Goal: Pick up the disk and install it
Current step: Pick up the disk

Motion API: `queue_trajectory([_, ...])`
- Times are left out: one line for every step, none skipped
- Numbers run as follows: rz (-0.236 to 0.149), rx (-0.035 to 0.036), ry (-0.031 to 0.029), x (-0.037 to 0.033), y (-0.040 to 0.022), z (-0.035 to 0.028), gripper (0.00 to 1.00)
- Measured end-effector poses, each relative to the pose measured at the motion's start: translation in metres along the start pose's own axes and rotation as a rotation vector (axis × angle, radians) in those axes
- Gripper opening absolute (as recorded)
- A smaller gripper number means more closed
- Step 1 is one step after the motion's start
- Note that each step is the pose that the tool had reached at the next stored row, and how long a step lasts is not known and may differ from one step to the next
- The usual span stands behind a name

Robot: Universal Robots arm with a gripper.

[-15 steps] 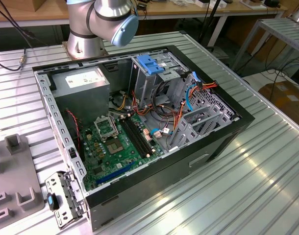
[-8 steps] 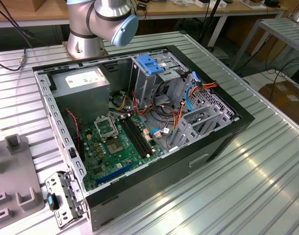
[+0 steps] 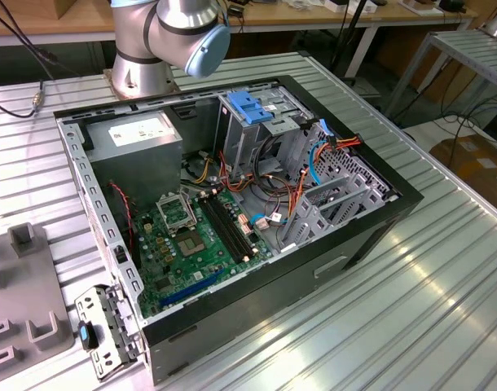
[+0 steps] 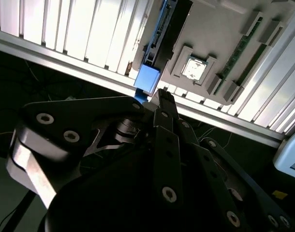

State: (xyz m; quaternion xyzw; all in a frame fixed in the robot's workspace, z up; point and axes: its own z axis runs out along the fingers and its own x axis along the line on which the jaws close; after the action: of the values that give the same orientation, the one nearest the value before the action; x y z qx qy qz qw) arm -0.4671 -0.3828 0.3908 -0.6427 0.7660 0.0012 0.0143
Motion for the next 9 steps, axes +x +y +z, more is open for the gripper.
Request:
queue_trajectory([0.000, 0.0000, 0.0001, 0.0000, 0.0000, 0.0000, 0.11])
queue_trajectory([0.000, 0.0000, 0.0002, 0.0000, 0.0000, 0.0000, 0.11])
queue_trajectory([0.000, 0.0000, 0.0002, 0.0000, 0.0000, 0.0000, 0.11])
queue_trajectory([0.000, 0.0001, 0.0002, 0.0000, 0.0000, 0.0000, 0.11])
queue_trajectory([0.000, 0.0001, 0.0002, 0.0000, 0.0000, 0.0000, 0.11])
queue_trajectory([0.000, 0.0001, 0.0003, 0.0000, 0.0000, 0.0001, 0.11])
queue_trajectory([0.000, 0.0001, 0.0003, 0.0000, 0.0000, 0.0002, 0.11])
queue_trajectory([0.000, 0.0000, 0.0005, 0.0000, 0.0000, 0.0003, 0.11])
queue_trajectory([0.000, 0.0000, 0.0007, 0.0000, 0.0000, 0.0005, 0.11])
